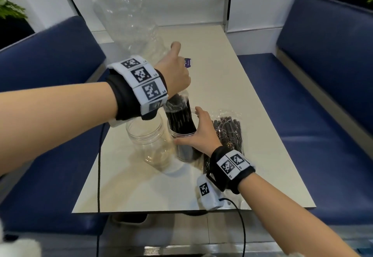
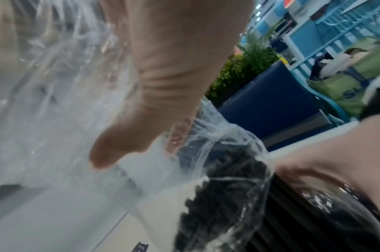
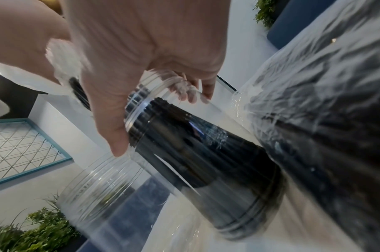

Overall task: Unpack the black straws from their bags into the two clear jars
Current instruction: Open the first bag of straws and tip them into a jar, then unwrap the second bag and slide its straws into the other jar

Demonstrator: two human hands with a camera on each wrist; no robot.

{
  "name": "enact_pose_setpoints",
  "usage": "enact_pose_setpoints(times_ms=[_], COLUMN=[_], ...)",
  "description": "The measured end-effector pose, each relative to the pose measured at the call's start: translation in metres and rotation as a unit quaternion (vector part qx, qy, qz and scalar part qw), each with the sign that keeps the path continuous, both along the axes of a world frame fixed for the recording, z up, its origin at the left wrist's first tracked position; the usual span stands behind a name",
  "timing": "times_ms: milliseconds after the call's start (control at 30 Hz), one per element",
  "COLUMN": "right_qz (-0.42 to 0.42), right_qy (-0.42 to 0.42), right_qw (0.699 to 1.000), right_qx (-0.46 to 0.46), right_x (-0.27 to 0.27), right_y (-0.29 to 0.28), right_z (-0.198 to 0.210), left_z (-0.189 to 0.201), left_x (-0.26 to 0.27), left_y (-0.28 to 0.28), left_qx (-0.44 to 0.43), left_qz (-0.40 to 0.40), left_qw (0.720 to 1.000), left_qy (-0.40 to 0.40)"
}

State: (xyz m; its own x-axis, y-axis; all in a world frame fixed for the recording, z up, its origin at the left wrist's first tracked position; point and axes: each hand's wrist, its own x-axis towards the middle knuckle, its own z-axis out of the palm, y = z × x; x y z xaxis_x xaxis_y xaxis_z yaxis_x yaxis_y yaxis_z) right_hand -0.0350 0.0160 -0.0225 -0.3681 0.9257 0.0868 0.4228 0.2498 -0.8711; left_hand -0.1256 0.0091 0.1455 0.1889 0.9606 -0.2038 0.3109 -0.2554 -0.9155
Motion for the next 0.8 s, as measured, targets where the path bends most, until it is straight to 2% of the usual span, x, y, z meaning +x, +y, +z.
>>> enact_pose_setpoints(times_ms=[67, 100, 133, 233, 267, 333, 400, 467, 533, 600, 700, 733, 767, 800], right_qz=[-0.001, 0.0, 0.005, 0.013, 0.015, 0.012, 0.005, -0.005, 0.003, 0.041, 0.096, 0.107, 0.117, 0.107], right_qy=[0.008, 0.016, 0.023, 0.037, 0.046, 0.055, 0.052, 0.078, 0.151, 0.235, 0.337, 0.365, 0.394, 0.417], right_qw=[1.0, 1.0, 1.0, 0.999, 0.999, 0.998, 0.998, 0.996, 0.989, 0.971, 0.935, 0.922, 0.906, 0.897], right_qx=[-0.004, -0.009, -0.005, -0.015, -0.018, -0.024, -0.042, -0.035, -0.007, 0.002, -0.048, -0.077, -0.098, -0.1], right_x=[0.0, -0.001, -0.001, 0.004, 0.006, 0.01, 0.016, 0.025, 0.036, 0.047, 0.06, 0.064, 0.07, 0.076], right_y=[0.003, 0.002, 0.0, 0.002, 0.003, 0.003, 0.001, -0.004, -0.013, -0.022, -0.029, -0.029, -0.03, -0.03], right_z=[0.002, 0.002, 0.01, 0.014, 0.012, 0.012, 0.014, 0.027, 0.046, 0.065, 0.081, 0.083, 0.084, 0.083], left_z=[0.016, 0.025, 0.038, 0.058, 0.059, 0.062, 0.061, 0.058, 0.05, 0.032, -0.009, -0.023, -0.036, -0.05], left_x=[-0.007, -0.012, -0.019, -0.034, -0.038, -0.042, -0.043, -0.043, -0.036, -0.018, 0.018, 0.028, 0.036, 0.041], left_y=[0.001, -0.001, -0.006, -0.014, -0.016, -0.025, -0.035, -0.044, -0.051, -0.054, -0.061, -0.065, -0.068, -0.07], left_qx=[0.035, 0.054, 0.082, 0.154, 0.17, 0.202, 0.246, 0.269, 0.264, 0.217, 0.109, 0.062, 0.009, -0.036], left_qz=[0.003, 0.009, 0.014, -0.009, -0.016, -0.043, -0.099, -0.155, -0.195, -0.205, -0.167, -0.147, -0.123, -0.101], left_qw=[0.998, 0.992, 0.981, 0.951, 0.935, 0.88, 0.81, 0.72, 0.606, 0.483, 0.337, 0.295, 0.267, 0.266], left_qy=[-0.053, -0.116, -0.177, -0.267, -0.312, -0.428, -0.523, -0.621, -0.725, -0.824, -0.92, -0.942, -0.956, -0.958])
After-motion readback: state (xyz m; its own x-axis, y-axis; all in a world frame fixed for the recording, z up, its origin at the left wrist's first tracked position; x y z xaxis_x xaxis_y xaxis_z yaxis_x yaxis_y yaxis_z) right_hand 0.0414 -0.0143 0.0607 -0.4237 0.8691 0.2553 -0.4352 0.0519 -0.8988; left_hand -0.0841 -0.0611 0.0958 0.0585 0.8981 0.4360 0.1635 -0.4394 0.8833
